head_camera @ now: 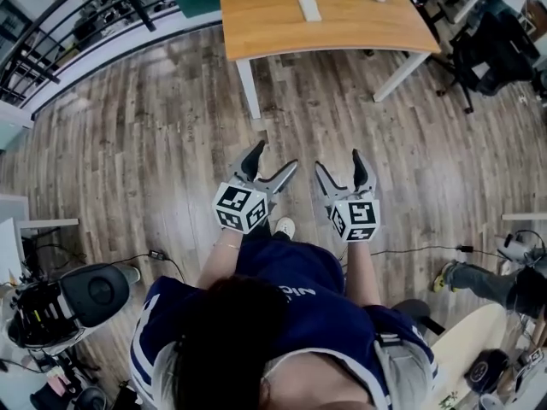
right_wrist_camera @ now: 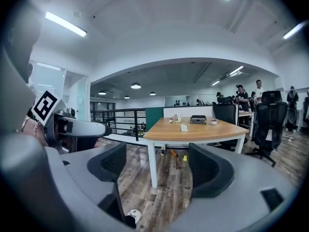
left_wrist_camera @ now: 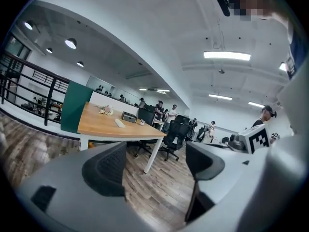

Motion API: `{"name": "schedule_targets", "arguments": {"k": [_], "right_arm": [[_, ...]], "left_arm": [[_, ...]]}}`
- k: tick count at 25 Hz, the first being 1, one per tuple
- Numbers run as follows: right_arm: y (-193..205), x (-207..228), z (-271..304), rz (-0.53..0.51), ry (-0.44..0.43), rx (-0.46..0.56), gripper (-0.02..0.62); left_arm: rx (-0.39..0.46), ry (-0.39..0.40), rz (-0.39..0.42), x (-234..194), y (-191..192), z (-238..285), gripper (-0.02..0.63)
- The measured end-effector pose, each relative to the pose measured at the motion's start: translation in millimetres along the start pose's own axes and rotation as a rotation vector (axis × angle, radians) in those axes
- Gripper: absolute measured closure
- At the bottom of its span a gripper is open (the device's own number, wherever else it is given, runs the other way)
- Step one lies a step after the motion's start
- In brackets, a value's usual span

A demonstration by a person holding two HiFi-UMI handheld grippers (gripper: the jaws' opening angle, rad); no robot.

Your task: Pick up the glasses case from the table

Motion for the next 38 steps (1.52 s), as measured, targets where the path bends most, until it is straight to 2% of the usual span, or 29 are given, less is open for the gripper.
{"name": "schedule_targets", "arguments": {"k": [5,10,18,24,31,34,38], "right_arm": [[-0.8,6.7,32.5,-0.01,0.009,-0.034,0.202],[-13.9,19.8,82.3,-0.016,0.044,-0.053,0.204],[-36.6,18.9,172.6,-0.016,0.092,-0.077,0.206],[-42.8,17.3,217.0,-0.055,0.126,-0.098,0.207],[-42.5,13.8,250.2,-0.013,0.142,-0.115,0.21],[-38.1,17.7,254.6,-0.013,0.15,-0.144,0.213],[-38.8,25.7,273.5,0.0,0.149,-0.131,0.215]], "left_arm": [[-0.007,0.032,0.004,-24.6,-10.6,36.4,0.221],[-0.04,0.096,0.058,-54.9,-30.5,75.1,0.221],[-0.041,0.135,0.096,-139.7,-75.6,122.2,0.221],[-0.064,0.171,0.114,-178.0,-83.8,144.6,0.221],[-0.072,0.184,0.111,-211.6,-93.1,166.0,0.221],[-0.087,0.189,0.087,-216.4,-87.2,171.6,0.221],[-0.115,0.188,0.091,-226.8,-82.1,181.4,0.221]]}}
Point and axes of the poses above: the fingertips, and each gripper's own axes: z forward along the fingers, x to its right, y out of its underside, the point moved 3 cm from there along -z, backward along the fingers, and after that the axes turned 1 degree about x, right-handed, at the moved point
